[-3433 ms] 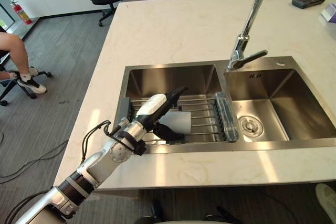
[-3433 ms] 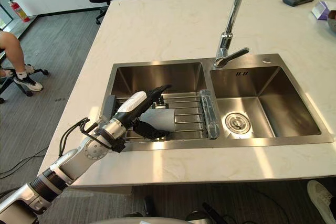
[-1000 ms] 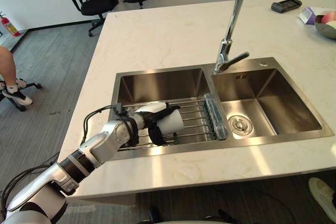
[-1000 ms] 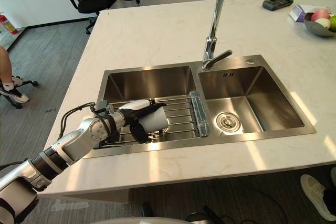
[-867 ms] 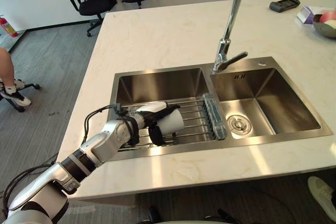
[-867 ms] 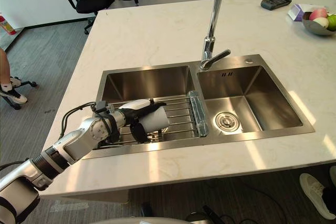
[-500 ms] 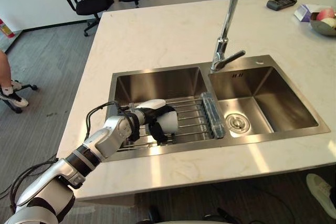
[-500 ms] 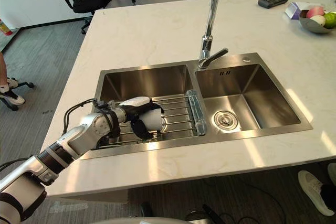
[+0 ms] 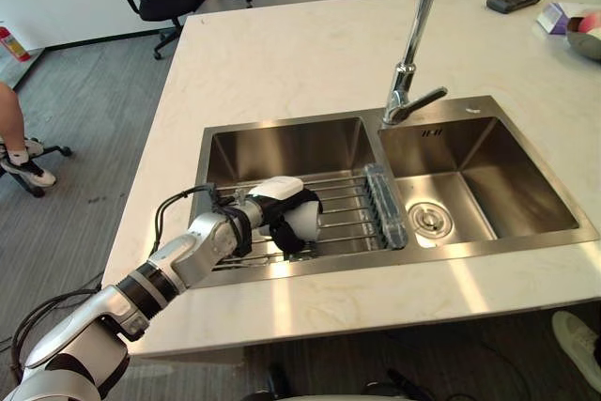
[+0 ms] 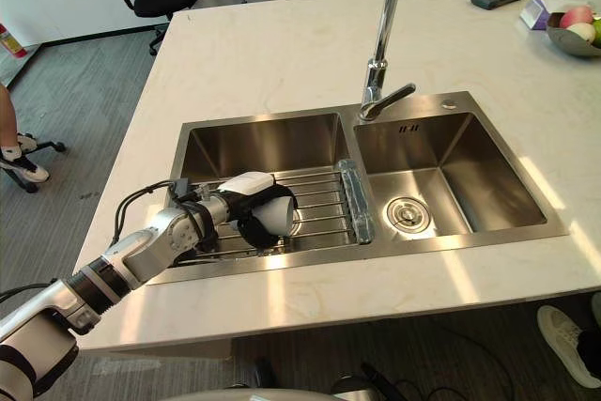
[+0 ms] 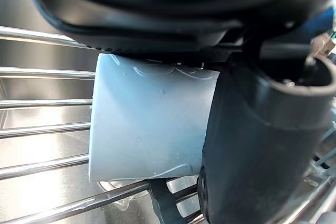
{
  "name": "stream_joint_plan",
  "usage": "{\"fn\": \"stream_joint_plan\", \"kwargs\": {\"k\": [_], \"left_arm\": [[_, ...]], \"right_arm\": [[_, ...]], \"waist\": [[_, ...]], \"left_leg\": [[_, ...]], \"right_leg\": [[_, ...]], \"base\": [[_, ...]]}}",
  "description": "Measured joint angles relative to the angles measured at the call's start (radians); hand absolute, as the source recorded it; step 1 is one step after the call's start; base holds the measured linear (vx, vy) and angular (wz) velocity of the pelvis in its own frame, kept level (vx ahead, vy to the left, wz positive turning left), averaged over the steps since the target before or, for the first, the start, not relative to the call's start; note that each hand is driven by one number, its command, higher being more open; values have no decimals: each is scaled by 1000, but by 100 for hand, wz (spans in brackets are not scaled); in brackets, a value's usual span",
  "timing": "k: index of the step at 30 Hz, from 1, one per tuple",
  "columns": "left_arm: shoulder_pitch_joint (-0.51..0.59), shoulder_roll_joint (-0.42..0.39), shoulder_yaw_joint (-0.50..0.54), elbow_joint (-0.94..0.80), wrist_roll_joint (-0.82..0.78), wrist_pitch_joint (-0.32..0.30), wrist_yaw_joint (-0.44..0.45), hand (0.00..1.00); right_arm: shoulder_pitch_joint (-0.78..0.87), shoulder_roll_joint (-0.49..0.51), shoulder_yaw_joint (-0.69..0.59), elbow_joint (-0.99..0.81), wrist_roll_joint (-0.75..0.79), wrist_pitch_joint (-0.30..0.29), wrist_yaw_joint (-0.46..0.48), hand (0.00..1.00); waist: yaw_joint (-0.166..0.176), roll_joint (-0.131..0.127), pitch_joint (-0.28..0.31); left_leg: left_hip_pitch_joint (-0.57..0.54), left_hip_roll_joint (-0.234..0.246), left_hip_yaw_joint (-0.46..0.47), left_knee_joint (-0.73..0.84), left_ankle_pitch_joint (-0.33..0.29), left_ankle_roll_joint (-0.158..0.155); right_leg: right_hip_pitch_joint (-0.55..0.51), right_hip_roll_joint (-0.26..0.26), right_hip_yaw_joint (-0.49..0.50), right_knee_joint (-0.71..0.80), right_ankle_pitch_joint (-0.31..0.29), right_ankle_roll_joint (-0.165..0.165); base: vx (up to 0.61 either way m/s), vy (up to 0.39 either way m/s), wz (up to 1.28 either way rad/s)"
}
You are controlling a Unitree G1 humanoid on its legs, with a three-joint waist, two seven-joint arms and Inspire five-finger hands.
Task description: Walk over to the sink, pick up the cup, carry it to the dishwasher, place the cup inside the dishwasher, then close the dishwasher door
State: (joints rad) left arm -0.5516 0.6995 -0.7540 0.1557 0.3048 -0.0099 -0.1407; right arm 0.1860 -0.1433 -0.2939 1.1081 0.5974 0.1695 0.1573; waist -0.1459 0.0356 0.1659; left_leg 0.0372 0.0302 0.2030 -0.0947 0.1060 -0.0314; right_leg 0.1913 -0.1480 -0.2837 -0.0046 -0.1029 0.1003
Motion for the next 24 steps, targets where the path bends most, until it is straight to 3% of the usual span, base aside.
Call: {"fn": "stream_joint_plan", "kwargs": {"k": [4,9,10,13,14,17,22,24], "left_arm": [[72,35,15,-79,-106,-11,99,0],[237,6,225,-334,-289,-44,201,0],[274,-21,348,-385,-400,-80,226,0],[309,-82,569,-442,-611,-147,258,0],[317,-113,702,-459,-726,-189,272,0],[342,-142,894,-477,-920,-251,265,0],[398,-169,966,-479,-996,-260,249,0],[439,-180,973,-471,-989,-232,252,0]], "right_arm": [[-10,-9,23,-4,1,1,2,100],[-7,-10,10,-3,9,12,5,100],[-9,-9,-16,-3,8,17,11,100],[-9,-4,-81,-3,7,17,27,100],[-11,0,-132,-3,5,17,38,100],[-12,9,-183,-4,-32,18,43,100],[-6,33,-217,-5,-72,27,28,100],[2,51,-227,-5,-72,28,11,100]], "waist": [[-3,-1,5],[43,-2,5],[61,-1,5],[92,0,4],[114,0,3],[141,-2,-2],[185,-13,-17],[188,-34,-33]], "left_leg": [[-13,-9,-28,0,2,3],[-35,-13,-83,6,17,10],[-35,-12,-98,6,20,10],[-35,-12,-114,6,21,10],[-36,-16,-118,5,24,14],[-42,-27,-131,0,26,16],[-51,-36,-139,0,43,22],[-54,-35,-136,0,48,24]], "right_leg": [[4,-2,-27,2,-3,5],[-2,-1,-75,33,-3,6],[0,1,-86,45,-3,5],[0,1,-102,59,-6,1],[0,-1,-105,62,-10,-5],[1,-8,-109,62,-21,-14],[-2,-13,-114,62,-40,-34],[-9,-13,-109,64,-40,-35]], "base": [[23,-27,23],[26,-30,32],[-38,-22,29],[-62,-10,18],[-95,-1,9],[-116,11,13],[-113,10,11],[-56,0,-4]]}}
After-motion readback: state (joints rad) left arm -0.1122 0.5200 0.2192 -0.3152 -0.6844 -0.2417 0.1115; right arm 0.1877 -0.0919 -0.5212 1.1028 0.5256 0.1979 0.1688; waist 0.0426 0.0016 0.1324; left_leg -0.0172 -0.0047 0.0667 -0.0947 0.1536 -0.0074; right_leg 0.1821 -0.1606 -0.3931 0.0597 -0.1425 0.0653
